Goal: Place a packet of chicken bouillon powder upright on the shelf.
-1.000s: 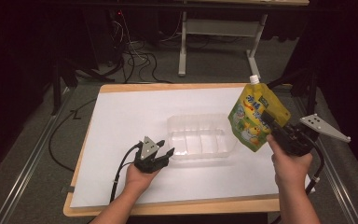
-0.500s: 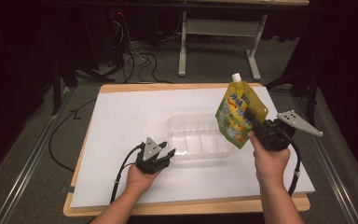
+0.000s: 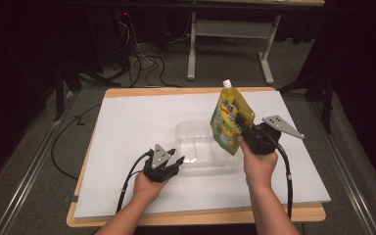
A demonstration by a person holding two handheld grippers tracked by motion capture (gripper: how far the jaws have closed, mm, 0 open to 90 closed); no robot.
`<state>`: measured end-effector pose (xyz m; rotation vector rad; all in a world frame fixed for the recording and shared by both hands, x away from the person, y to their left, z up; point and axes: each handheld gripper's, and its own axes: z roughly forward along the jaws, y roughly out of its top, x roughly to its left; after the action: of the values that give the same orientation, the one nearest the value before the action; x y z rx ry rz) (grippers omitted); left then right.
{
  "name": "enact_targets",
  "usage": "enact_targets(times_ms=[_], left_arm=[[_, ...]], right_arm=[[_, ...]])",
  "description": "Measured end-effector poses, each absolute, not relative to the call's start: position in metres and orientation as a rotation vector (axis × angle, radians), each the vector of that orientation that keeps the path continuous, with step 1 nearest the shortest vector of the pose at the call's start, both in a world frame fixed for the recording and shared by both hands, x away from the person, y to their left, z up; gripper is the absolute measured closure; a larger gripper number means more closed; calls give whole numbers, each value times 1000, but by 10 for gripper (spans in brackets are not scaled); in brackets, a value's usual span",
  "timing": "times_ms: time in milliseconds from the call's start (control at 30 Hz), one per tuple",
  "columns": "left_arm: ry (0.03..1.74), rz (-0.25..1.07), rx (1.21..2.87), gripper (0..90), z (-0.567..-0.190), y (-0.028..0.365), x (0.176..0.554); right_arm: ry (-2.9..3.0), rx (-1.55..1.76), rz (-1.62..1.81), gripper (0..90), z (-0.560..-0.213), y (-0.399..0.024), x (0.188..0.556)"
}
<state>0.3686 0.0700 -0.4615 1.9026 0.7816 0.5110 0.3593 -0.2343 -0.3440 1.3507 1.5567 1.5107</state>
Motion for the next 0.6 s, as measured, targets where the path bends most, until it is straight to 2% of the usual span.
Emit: enact_targets(times_ms=[600], left_arm=[[786, 523, 1901, 556, -463, 67, 370]], right_arm=[[1513, 1410, 1491, 900, -365, -222, 371]])
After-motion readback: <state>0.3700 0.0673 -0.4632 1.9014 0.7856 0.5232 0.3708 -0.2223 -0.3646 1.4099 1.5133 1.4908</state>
